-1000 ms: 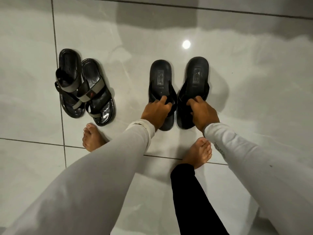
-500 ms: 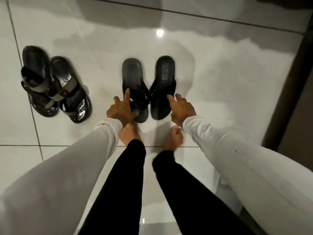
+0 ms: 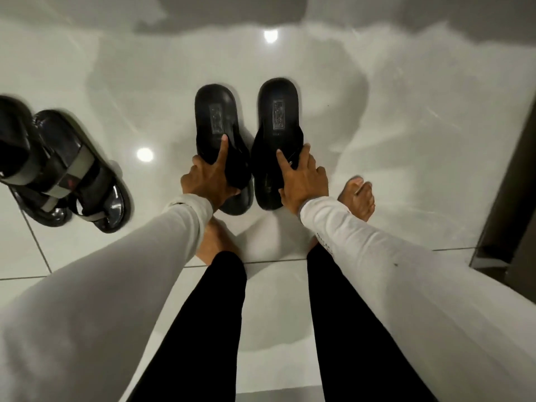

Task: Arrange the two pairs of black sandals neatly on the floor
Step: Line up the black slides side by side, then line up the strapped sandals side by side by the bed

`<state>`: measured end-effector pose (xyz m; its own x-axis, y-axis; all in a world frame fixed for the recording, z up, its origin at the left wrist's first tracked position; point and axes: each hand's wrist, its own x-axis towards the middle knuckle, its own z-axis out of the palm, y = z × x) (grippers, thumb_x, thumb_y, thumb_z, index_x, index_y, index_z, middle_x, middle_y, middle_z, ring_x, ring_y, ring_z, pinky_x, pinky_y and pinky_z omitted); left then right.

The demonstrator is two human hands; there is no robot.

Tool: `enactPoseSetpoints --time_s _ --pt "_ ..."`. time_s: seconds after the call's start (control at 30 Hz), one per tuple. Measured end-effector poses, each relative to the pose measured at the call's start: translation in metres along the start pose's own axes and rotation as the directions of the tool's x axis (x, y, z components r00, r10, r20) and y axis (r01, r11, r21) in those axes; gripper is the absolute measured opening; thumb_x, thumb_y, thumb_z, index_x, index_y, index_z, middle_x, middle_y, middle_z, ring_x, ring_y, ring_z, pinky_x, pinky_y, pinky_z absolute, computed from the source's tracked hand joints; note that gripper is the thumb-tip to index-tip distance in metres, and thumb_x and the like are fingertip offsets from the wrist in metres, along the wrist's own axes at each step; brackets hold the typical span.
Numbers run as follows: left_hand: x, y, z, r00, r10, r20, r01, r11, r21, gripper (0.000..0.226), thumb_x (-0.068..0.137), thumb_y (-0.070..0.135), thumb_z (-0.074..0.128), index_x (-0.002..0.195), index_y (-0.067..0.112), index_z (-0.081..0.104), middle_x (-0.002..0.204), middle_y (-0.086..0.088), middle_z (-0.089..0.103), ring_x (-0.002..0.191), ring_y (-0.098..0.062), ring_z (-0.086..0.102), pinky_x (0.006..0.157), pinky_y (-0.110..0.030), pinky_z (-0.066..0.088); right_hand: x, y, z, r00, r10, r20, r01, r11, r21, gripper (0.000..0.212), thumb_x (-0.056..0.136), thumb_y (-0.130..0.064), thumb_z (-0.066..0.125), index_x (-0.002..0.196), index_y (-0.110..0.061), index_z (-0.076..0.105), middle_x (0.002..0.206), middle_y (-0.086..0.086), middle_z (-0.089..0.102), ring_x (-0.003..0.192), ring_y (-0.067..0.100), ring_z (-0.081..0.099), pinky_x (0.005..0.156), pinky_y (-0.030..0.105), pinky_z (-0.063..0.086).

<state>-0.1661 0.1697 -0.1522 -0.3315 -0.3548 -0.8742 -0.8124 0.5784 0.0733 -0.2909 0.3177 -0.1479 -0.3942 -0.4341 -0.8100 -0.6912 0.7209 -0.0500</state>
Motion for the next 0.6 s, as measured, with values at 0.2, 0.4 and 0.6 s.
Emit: enactPoseSetpoints --time_s 0.2,0.4,0.6 --pt "0.008 0.061 -0.015 0.999 0.033 -0.007 -0.033 0.999 0.033 0.112 0.082 0.059 0.07 0.156 0.039 -0.012 0.132 -0.03 0.047 0.107 -0.045 0.062 0.087 -0.051 0.056 0.01 0.052 -0.026 1.0 0.028 0.001 -0.028 0.999 0.025 0.091 0.087 -0.032 0.07 0.157 -0.028 0.011 0.16 0.033 0.002 0.144 0.046 0.026 0.11 0.053 0.037" --pt "0.024 0.141 -0.032 0.997 0.078 -0.022 -0.077 0.997 0.026 0.109 0.085 0.058 0.067 0.157 0.039 -0.013 0.136 -0.028 0.046 0.111 -0.043 0.061 0.092 -0.053 0.054 0.027 0.126 -0.063 0.998 0.056 0.009 -0.056 0.998 -0.001 0.091 0.087 -0.032 0.069 0.157 -0.028 0.012 0.16 0.033 0.001 0.145 0.045 0.024 0.112 0.052 0.036" --pt "0.042 0.206 -0.05 0.991 0.123 -0.058 -0.119 0.991 0.061 0.109 0.083 0.059 0.068 0.158 0.039 -0.009 0.134 -0.026 0.051 0.11 -0.041 0.063 0.092 -0.052 0.053 0.041 0.185 -0.091 0.995 0.096 0.007 -0.096 0.995 -0.026 0.09 0.088 -0.036 0.069 0.157 -0.028 0.013 0.16 0.034 0.006 0.141 0.045 0.031 0.11 0.051 0.039"
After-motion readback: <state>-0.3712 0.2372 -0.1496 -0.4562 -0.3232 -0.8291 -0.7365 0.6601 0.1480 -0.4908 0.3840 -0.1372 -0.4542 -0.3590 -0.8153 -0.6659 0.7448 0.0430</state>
